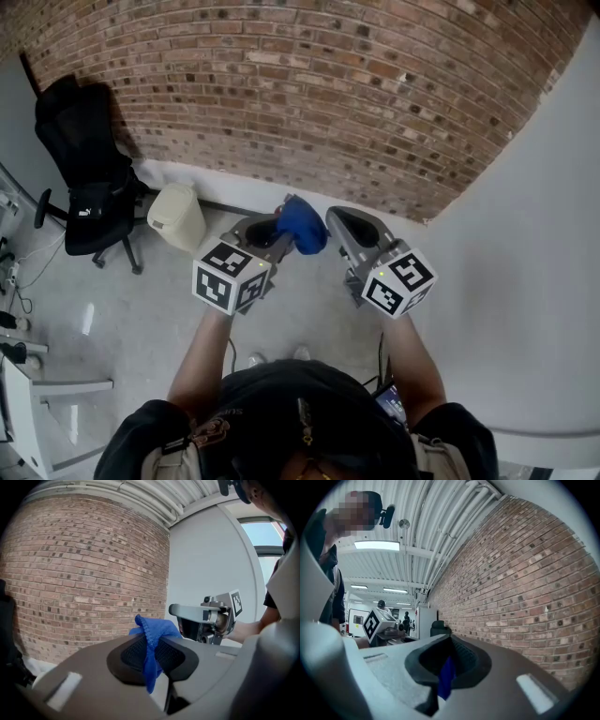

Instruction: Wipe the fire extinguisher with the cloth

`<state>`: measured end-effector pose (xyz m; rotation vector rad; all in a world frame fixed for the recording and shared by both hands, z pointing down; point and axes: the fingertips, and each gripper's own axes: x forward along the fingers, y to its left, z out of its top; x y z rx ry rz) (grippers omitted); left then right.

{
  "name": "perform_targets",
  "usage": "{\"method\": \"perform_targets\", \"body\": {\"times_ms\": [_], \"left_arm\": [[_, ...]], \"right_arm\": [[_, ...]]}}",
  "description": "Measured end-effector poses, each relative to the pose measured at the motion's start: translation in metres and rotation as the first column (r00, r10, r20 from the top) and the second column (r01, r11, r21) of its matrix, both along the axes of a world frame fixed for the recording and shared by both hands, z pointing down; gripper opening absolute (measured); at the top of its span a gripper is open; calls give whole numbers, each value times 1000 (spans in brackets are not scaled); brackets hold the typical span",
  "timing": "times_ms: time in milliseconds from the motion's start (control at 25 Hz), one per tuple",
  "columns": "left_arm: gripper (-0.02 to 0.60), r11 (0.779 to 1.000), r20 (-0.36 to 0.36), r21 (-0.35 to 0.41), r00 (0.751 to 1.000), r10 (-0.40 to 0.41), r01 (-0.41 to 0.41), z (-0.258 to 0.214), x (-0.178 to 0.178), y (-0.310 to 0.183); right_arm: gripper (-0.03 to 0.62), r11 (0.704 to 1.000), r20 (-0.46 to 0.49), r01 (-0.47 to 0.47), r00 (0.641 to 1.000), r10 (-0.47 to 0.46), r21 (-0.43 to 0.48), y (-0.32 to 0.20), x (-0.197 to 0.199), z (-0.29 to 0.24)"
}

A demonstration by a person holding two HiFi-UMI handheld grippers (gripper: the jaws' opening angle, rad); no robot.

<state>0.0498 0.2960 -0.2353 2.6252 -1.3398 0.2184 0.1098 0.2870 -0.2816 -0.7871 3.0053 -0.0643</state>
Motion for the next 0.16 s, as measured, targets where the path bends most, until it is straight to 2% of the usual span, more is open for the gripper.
{"method": "perform_targets", "body": {"times_ms": [160], "left_arm": [[48, 1000, -4, -5, 1000, -1, 0, 1, 1, 3]], "right_arm": [[3, 1000, 1, -1, 1000, 1, -3, 2, 1, -1]]}}
